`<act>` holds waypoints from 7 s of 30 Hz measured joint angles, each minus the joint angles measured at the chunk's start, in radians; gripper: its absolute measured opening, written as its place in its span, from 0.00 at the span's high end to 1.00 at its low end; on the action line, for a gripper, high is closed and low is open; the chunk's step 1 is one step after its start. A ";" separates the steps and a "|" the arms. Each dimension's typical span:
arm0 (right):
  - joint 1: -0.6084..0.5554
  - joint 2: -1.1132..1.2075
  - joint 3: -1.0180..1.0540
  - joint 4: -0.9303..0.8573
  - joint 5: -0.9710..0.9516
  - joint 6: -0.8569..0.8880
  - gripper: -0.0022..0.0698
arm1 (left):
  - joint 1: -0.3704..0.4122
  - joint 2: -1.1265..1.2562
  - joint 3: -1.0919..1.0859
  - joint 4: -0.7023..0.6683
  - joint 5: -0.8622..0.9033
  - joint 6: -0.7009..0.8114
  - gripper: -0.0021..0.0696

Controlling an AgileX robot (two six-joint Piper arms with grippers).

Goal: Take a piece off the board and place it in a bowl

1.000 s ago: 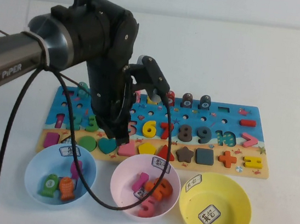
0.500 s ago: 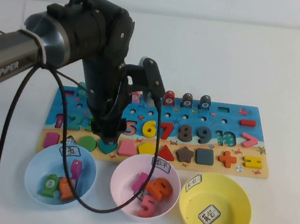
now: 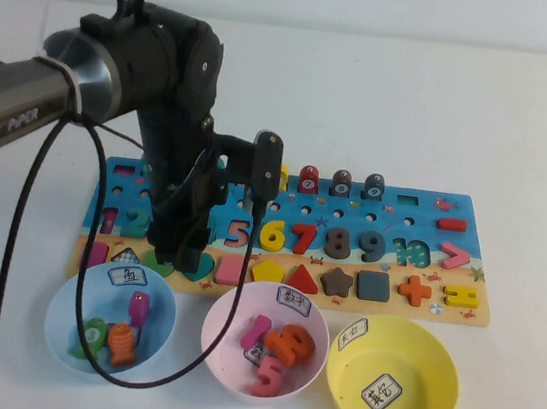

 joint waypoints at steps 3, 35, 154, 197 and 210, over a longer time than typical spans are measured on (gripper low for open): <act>0.000 0.000 0.000 0.000 0.000 0.000 0.99 | 0.004 0.023 0.000 -0.023 -0.004 0.010 0.46; 0.000 0.000 0.000 0.000 0.000 0.000 0.99 | 0.004 0.088 0.000 -0.045 -0.032 0.019 0.46; 0.000 -0.005 0.000 0.000 0.000 0.000 0.99 | -0.008 0.018 0.159 -0.001 -0.254 -0.080 0.44; 0.000 -0.005 0.000 0.000 0.000 0.000 0.99 | -0.325 -0.173 0.159 0.086 -0.050 -0.278 0.58; 0.000 -0.005 0.000 0.000 0.000 0.000 0.99 | -0.460 -0.117 0.159 -0.126 -0.386 -0.269 0.58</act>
